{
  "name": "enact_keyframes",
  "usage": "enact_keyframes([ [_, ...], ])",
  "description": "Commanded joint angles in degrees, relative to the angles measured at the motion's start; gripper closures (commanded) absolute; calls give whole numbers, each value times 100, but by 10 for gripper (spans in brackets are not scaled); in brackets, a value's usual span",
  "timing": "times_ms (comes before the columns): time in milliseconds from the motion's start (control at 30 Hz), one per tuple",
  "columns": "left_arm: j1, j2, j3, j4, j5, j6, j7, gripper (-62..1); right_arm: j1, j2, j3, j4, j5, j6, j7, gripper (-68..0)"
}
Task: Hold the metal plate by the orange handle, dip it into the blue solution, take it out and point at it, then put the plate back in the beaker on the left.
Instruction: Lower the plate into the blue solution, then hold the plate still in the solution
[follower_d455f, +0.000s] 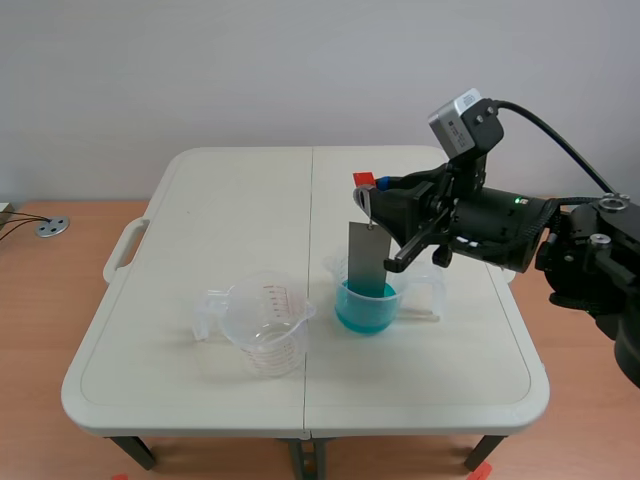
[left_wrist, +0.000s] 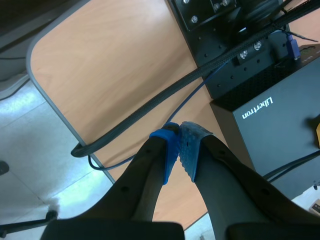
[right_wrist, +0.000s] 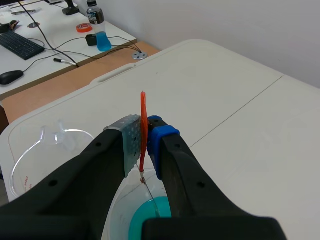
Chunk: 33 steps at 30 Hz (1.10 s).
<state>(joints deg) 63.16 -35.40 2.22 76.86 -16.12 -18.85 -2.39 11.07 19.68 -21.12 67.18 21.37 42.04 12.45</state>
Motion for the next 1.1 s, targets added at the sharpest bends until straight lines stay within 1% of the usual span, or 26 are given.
enact_keyframes([
  [0, 50, 33, -20, 76, -31, -33, -33, -15, 114, 33, 37, 46, 44, 68, 79, -13],
  [300, 50, 33, -20, 76, -33, -33, -35, -15, 111, 33, 37, 46, -22, 68, 33, -13],
  [1067, 46, 48, -20, 83, -35, -33, -63, -15, 98, 33, 37, 46, -20, 68, 37, -13],
])
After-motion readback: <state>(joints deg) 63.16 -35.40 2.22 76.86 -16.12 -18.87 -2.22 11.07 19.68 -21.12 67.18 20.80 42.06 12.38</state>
